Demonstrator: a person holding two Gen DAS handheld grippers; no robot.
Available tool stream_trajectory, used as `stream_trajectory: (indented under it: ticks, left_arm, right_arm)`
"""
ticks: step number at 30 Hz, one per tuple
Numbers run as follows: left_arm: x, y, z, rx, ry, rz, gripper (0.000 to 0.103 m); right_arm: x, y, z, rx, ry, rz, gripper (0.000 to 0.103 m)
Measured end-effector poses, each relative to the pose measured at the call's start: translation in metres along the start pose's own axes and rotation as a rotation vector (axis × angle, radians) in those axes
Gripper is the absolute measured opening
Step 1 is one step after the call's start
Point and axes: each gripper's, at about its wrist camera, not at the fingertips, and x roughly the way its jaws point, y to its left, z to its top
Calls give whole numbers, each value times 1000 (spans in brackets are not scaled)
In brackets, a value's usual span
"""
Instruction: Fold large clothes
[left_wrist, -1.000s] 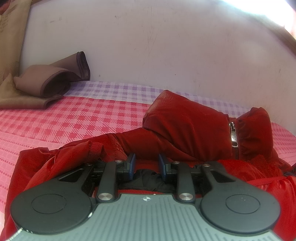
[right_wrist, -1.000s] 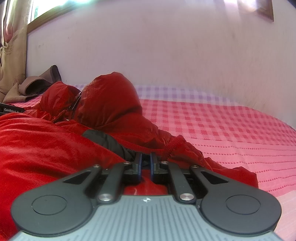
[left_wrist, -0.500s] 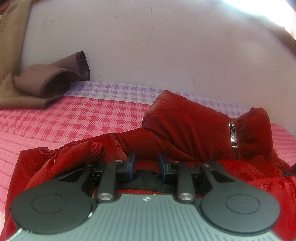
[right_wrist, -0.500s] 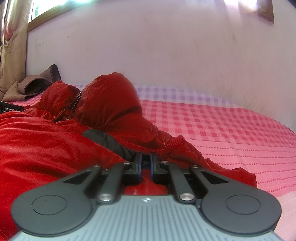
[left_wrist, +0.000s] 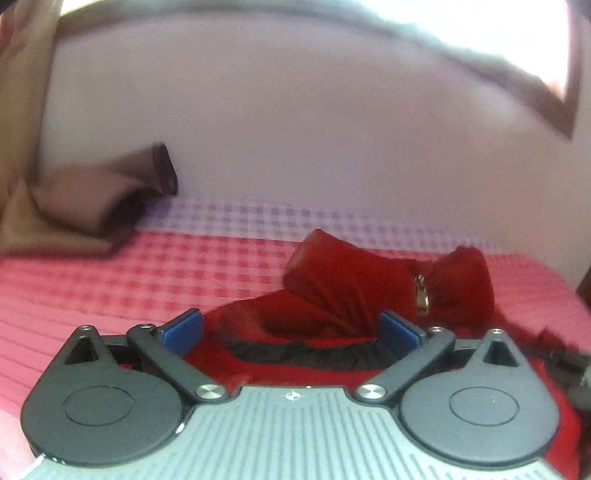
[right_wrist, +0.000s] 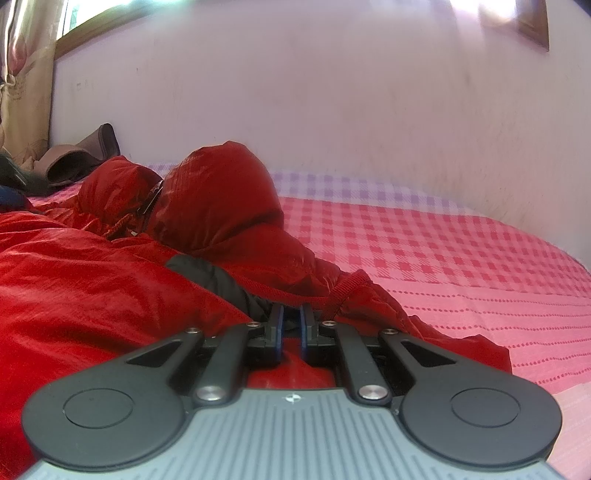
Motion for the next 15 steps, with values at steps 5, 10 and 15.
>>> stream_trajectory:
  ticks: [5,10,15]
  left_arm:
    - [-28,24,-6,87,24,22,103]
    - [-30,72,-8,28,94,-36,103]
    - [-12,107,-23,-39,204,-173,100]
  right_arm:
    - [0,0,0,5,-2,3,7]
    - [0,-1,-1,12,-5,7,7]
    - [0,-2,-1,12,-5,6,7]
